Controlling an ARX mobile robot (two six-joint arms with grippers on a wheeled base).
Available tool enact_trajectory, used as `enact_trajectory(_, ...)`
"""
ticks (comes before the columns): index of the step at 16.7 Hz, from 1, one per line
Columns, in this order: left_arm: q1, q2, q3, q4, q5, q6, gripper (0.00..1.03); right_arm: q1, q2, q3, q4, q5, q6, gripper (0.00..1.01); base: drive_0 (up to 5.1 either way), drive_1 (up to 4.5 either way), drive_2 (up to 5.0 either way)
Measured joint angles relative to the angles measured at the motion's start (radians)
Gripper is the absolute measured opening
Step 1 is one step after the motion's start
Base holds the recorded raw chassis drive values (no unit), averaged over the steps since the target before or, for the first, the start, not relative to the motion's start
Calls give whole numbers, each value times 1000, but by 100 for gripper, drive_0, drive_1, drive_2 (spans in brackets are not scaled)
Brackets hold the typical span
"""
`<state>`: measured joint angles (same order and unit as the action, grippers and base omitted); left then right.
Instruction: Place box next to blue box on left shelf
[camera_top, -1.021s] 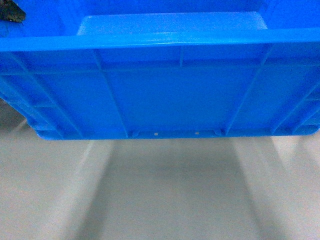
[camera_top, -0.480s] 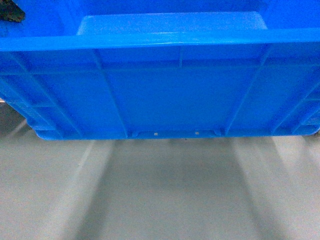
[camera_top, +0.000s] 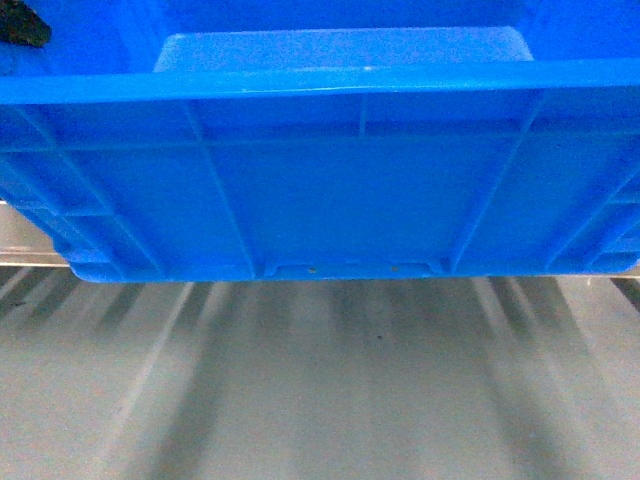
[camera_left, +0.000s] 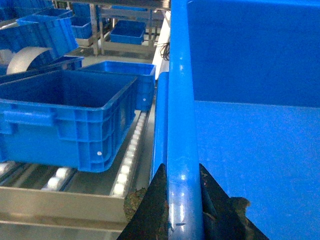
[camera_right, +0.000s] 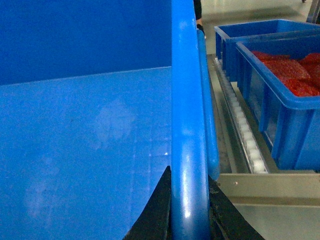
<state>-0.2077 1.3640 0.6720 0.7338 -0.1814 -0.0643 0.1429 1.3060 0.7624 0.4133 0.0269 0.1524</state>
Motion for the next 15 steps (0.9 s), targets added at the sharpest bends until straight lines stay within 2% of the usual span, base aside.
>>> enact_trajectory(15,0,0,0,2,0,0,10,0,0,0,4,0,0,8,4,433,-425)
